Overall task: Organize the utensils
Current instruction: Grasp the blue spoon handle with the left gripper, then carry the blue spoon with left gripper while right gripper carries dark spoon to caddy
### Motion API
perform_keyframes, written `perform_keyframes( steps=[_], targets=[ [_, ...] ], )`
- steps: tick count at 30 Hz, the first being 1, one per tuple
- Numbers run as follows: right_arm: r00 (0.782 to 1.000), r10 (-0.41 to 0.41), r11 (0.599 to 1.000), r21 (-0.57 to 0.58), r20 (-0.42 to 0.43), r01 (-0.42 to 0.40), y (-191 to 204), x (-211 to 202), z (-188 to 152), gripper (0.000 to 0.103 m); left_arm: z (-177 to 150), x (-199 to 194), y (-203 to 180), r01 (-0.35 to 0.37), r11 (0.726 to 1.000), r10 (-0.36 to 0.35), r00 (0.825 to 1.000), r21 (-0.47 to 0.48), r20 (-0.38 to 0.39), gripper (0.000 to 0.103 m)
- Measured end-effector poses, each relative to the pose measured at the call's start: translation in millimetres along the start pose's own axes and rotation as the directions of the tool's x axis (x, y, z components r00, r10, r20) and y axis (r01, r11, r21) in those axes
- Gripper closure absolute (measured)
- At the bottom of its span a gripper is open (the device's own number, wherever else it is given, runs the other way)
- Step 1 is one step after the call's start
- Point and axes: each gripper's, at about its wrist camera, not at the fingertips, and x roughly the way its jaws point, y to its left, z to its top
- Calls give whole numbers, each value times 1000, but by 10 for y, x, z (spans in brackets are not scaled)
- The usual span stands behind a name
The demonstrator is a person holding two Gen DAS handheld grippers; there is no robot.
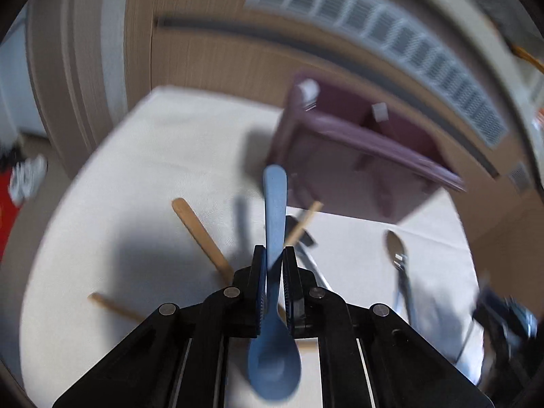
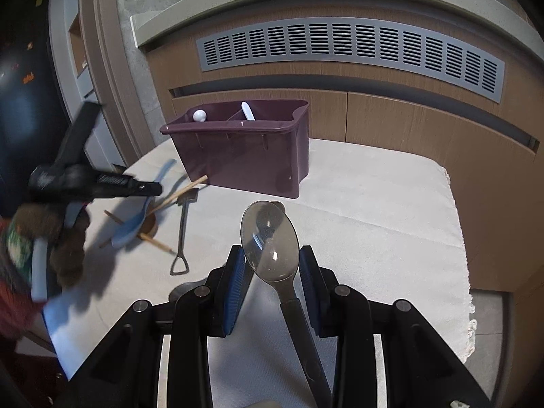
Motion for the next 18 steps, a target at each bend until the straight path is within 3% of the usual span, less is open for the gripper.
perform_keyframes(
  steps=[5,18],
  targets=[
    [1000,22,998,55,-11,-21,9,71,36,72,-144,-492,-146,30,997,-38,993,68,113,94],
    [999,22,999,44,25,-23,59,-63,56,72,-76,-924,-311,77,989,-104,971,128,216,97]
  ],
)
